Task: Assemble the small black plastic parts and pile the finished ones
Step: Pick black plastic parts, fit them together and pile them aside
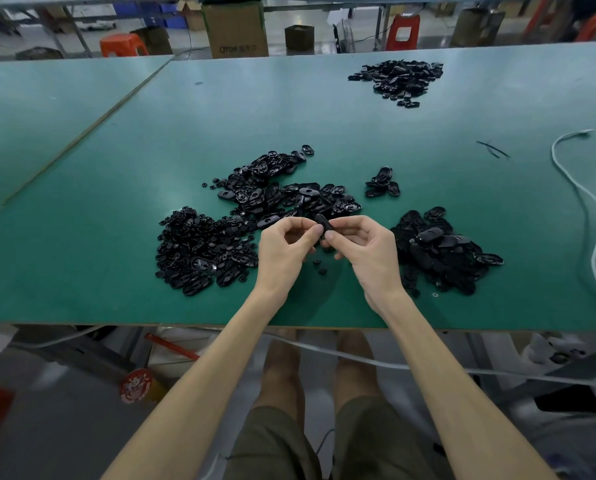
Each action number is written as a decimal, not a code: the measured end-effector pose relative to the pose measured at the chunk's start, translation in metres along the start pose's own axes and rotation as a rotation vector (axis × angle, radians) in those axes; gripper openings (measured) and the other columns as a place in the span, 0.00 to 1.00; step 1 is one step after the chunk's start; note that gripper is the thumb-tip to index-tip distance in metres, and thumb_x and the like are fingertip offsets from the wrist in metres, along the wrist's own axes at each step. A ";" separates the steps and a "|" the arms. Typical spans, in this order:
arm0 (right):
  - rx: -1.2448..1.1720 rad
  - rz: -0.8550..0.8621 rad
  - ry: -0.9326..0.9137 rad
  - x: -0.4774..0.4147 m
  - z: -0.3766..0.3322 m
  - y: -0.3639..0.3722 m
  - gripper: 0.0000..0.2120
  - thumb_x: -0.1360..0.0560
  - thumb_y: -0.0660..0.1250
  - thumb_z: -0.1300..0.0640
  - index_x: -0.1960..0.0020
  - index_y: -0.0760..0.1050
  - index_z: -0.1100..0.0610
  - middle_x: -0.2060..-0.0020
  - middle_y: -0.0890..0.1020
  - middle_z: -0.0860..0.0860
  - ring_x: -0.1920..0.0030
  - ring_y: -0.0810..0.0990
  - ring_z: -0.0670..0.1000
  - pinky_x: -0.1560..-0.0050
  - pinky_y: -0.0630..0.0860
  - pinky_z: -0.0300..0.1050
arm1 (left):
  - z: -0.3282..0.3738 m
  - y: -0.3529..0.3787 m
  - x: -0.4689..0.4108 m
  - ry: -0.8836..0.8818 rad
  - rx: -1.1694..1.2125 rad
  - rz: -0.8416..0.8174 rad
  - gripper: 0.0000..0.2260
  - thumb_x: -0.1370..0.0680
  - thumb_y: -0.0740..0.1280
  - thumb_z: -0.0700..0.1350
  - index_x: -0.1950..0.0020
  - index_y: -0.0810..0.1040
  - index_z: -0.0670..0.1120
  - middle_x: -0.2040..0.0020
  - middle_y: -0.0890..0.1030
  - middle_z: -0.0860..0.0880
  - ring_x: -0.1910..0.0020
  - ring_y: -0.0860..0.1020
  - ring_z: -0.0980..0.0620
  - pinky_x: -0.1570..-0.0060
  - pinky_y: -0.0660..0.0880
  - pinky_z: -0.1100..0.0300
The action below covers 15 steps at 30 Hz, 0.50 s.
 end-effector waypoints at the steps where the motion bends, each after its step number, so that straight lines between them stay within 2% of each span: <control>1: 0.002 0.004 -0.001 0.000 0.000 0.000 0.09 0.26 0.77 0.67 0.47 0.82 0.59 0.56 0.88 0.52 0.56 0.88 0.52 0.61 0.80 0.39 | 0.000 0.000 0.000 0.002 0.003 -0.003 0.03 0.22 0.74 0.42 0.52 0.84 0.43 0.62 0.85 0.50 0.66 0.79 0.58 0.66 0.74 0.67; 15: 0.032 0.021 -0.039 0.000 0.001 -0.002 0.07 0.24 0.75 0.65 0.47 0.84 0.57 0.55 0.88 0.52 0.57 0.87 0.51 0.60 0.80 0.39 | -0.001 0.001 0.001 0.011 -0.056 -0.015 0.02 0.22 0.74 0.42 0.53 0.83 0.44 0.62 0.84 0.51 0.67 0.80 0.57 0.66 0.73 0.67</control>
Point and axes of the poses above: each hand's wrist, its own x-axis away from the middle knuckle, its own y-axis out of the palm, z = x × y, the point moved 3 cm from there along -x, towards the middle knuckle
